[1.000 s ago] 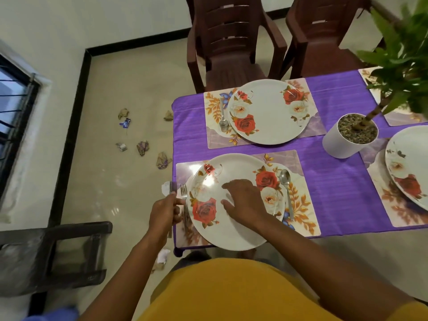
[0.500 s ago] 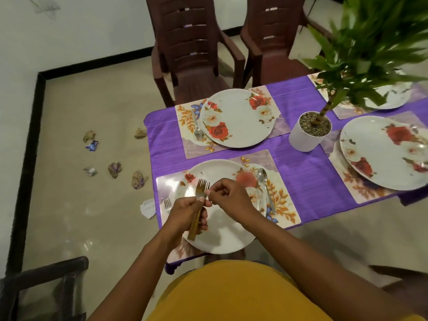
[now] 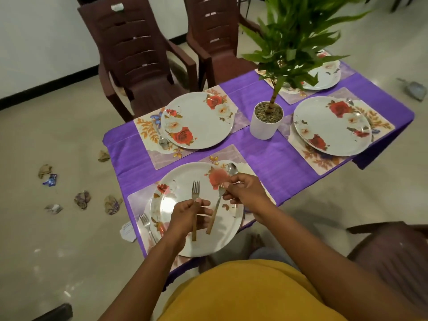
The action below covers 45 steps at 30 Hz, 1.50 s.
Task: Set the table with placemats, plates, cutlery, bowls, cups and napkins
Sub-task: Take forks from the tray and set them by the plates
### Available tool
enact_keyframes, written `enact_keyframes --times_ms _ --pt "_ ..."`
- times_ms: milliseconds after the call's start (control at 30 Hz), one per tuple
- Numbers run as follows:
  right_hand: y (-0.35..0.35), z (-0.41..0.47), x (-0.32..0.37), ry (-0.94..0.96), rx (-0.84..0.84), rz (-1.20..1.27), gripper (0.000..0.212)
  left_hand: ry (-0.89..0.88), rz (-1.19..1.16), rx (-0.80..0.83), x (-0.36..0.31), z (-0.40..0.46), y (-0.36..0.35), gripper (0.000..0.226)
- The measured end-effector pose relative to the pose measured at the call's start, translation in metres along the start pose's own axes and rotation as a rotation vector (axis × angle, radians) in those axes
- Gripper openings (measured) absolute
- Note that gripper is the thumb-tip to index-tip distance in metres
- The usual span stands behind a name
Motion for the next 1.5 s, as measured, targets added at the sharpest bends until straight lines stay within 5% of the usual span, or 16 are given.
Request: enact_keyframes --times_ms 333,800,1067,1500 --pt "0.103 0.022 -0.009 -0.023 -0.060 0.097 0.022 -0.164 0.250 0.080 -0.039 0.023 -0.112 0.021" --pt "0.295 0.065 -0.001 0.011 0.017 -0.083 0.012 -0.091 0.112 -0.016 -0.054 0.059 -0.308 0.010" --pt "0.374 0.094 -0.008 0.010 -0.076 -0.259 0.007 0.009 0.092 -0.116 -0.049 0.082 -0.341 0.008" --pt "0.416 0.160 0.022 0.065 -0.115 -0.764 0.031 0.044 0.133 -0.154 -0.050 0.184 -0.366 0.008"
Point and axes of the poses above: each hand's wrist, its own z-axis towards the middle knuckle, its own y-axis out of the back of the hand, x = y × z, the point moved 8 cm from there along z, towards the middle knuckle, and after that the axes turned 5 degrees about -y, right-handed, at the moved point
